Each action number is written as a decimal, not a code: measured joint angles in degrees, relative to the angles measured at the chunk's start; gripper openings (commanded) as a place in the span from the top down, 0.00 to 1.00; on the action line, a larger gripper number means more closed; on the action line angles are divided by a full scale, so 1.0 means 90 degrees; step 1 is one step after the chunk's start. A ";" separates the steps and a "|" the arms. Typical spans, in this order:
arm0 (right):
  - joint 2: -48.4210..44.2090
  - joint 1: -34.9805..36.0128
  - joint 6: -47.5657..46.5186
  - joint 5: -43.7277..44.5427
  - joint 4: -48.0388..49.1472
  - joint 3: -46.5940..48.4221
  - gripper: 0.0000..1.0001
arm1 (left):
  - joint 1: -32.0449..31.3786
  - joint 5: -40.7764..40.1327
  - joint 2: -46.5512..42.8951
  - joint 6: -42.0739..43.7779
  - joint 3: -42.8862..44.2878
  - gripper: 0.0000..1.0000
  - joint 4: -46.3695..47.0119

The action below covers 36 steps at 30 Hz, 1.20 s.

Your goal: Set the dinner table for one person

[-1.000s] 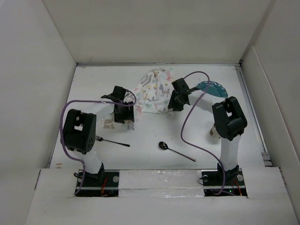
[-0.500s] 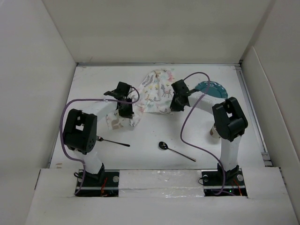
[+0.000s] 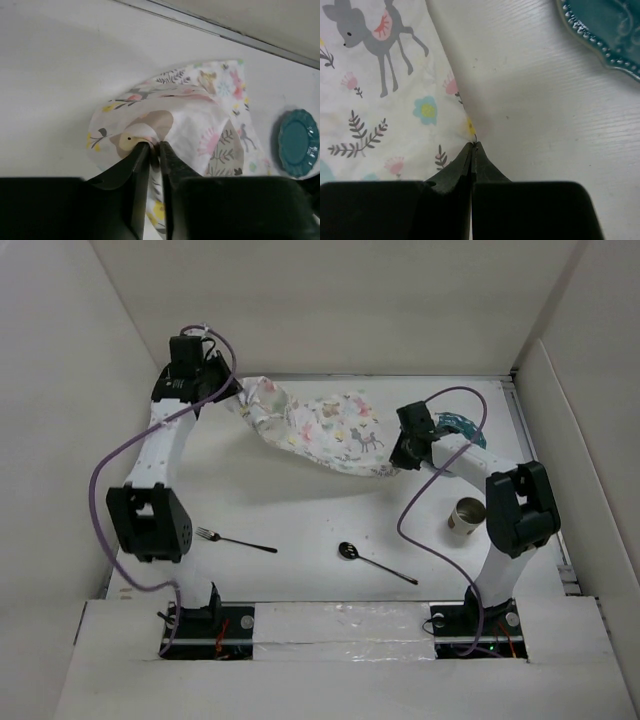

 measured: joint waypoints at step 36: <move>-0.0250 -0.0158 -0.0041 -0.0155 -0.0061 -0.0075 1.00 | -0.0510 -0.1188 0.1005 0.0772 -0.2356 0.60 0.0425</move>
